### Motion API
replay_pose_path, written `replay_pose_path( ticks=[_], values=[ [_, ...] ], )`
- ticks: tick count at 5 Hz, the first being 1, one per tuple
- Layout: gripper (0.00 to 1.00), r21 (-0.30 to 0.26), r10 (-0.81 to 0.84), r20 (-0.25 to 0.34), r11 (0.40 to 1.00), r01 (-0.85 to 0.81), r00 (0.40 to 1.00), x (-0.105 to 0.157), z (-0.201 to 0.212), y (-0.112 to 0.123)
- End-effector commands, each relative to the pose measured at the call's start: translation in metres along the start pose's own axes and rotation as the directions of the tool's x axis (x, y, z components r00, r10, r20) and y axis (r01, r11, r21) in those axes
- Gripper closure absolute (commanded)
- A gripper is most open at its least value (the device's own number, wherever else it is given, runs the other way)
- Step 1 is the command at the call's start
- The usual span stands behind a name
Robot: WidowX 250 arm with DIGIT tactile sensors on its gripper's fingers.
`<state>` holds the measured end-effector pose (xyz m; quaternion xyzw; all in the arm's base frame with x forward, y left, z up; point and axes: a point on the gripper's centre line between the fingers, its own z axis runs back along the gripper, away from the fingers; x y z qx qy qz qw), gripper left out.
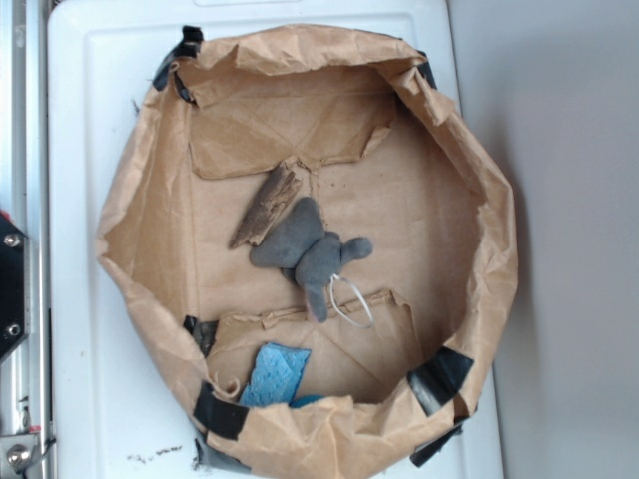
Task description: Grab the wood chip.
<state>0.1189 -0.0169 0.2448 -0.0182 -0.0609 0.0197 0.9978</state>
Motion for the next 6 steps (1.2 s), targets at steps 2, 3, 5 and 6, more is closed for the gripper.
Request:
replay_pose_path(
  ticks=[2, 3, 5, 6],
  values=[
    [0.0, -0.01, 0.136, -0.015, 0.991, -0.136, 0.991, 0.048, -0.014, -0.006],
    [0.0, 0.063, 0.174, -0.025, 0.983, -0.173, 0.984, 0.085, -0.042, -0.009],
    [0.0, 0.064, 0.571, 0.011, 0.819, -0.571, 0.821, 0.116, -0.104, 0.016],
    [0.0, 0.064, 0.571, 0.011, 0.819, -0.571, 0.821, 0.116, -0.104, 0.016]
  ],
)
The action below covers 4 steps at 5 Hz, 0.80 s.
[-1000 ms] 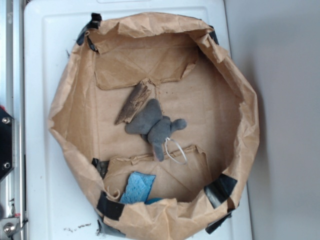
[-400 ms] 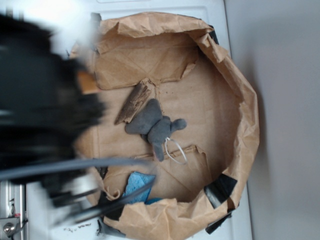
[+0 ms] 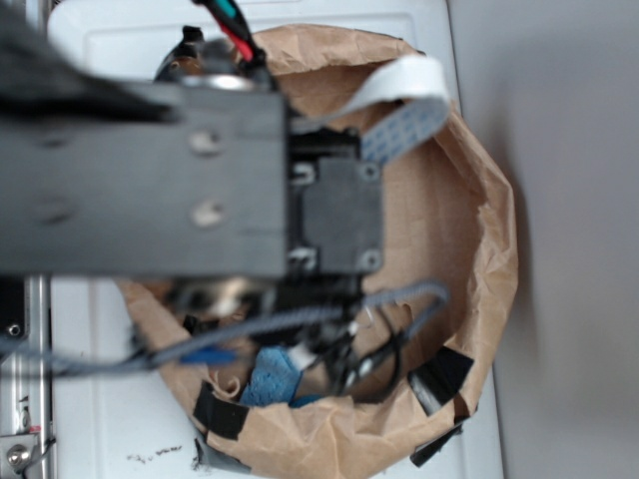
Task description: Grab the wood chip.
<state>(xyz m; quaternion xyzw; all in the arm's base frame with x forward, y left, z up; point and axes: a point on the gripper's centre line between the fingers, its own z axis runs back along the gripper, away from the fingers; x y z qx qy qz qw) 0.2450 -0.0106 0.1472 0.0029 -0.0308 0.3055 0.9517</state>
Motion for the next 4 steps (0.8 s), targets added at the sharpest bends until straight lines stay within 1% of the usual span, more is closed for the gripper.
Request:
replay_pose_path(
  ticks=[1, 2, 3, 4],
  values=[
    [0.0, -0.023, 0.031, 0.028, 0.999, -0.03, 0.999, 0.008, 0.008, 0.008],
    [0.0, -0.023, 0.031, 0.028, 0.999, -0.03, 0.999, 0.008, 0.008, 0.008],
    [0.0, 0.016, 0.033, 0.038, 0.999, -0.033, 0.999, 0.008, -0.024, 0.009],
    [0.0, 0.087, 0.011, 0.087, 0.996, -0.019, 0.996, 0.007, -0.059, 0.008]
  ],
)
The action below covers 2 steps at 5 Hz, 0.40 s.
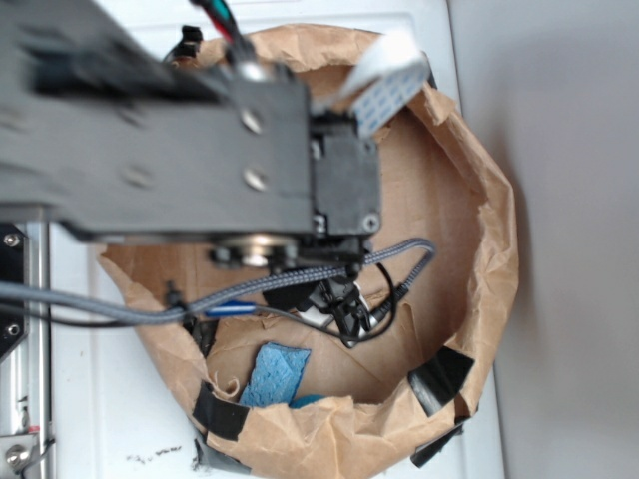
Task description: Grab the wood chip.
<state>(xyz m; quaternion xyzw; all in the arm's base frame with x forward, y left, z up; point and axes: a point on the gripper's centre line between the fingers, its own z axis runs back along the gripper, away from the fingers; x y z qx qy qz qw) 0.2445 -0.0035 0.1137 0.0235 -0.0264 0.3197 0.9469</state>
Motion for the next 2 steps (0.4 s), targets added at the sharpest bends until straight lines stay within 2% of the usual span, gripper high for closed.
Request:
replay_pose_path(
  ticks=[1, 2],
  values=[
    [0.0, 0.064, 0.026, 0.097, 0.997, -0.033, 0.995, 0.016, -0.046, 0.004],
    [0.0, 0.107, 0.038, 0.11, 0.993, -0.049, 0.993, 0.028, -0.071, 0.005]
  ],
)
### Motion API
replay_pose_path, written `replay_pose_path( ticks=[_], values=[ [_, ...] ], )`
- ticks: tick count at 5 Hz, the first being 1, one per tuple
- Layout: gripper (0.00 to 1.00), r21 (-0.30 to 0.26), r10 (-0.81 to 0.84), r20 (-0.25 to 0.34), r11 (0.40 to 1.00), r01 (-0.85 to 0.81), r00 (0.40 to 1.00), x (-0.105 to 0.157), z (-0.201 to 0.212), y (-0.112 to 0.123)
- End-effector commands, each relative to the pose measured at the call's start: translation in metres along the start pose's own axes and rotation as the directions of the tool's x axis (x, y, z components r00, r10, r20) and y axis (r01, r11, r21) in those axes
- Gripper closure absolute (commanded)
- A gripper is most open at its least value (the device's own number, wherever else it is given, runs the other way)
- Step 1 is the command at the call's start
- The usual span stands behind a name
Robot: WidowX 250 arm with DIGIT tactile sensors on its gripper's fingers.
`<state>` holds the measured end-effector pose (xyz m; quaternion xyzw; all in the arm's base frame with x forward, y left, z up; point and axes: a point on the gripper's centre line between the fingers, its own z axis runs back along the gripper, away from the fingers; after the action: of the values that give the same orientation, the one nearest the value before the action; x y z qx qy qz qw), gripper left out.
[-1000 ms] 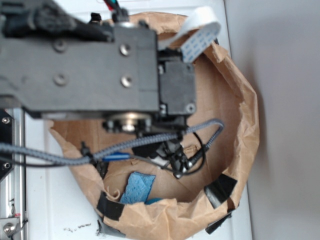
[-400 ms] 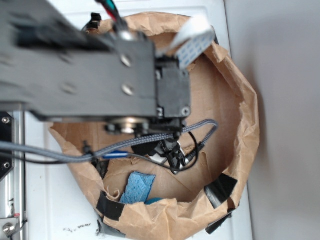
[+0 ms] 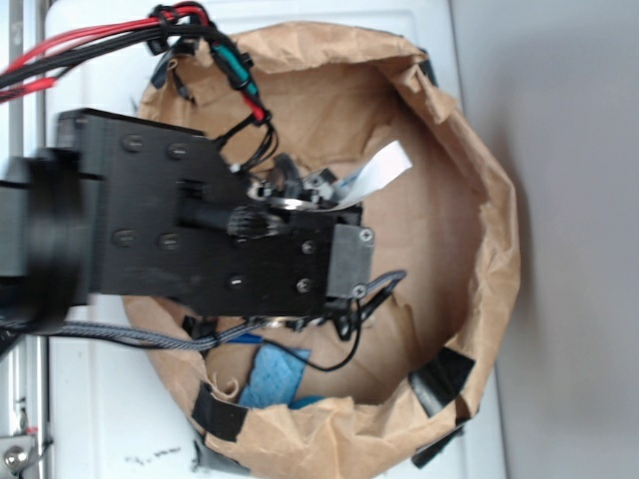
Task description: Grab the wood chip.
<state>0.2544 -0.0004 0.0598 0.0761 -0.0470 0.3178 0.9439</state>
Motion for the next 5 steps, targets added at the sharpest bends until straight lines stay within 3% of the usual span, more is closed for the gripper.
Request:
replay_pose_path(
  ticks=[1, 2, 3, 4, 5],
  values=[
    [0.0, 0.012, 0.086, 0.019, 0.996, -0.086, 0.996, 0.023, -0.016, 0.014],
    [0.0, -0.05, 0.276, -0.15, 0.957, -0.286, 0.949, 0.035, -0.01, 0.031],
    [0.0, -0.055, 0.316, -0.179, 0.942, -0.33, 0.932, 0.049, -0.003, 0.043],
    [0.0, -0.039, 0.353, -0.171, 0.931, -0.364, 0.92, 0.056, -0.013, 0.046],
    [0.0, -0.032, 0.358, -0.109, 0.931, -0.364, 0.927, 0.046, -0.028, 0.04]
  ],
)
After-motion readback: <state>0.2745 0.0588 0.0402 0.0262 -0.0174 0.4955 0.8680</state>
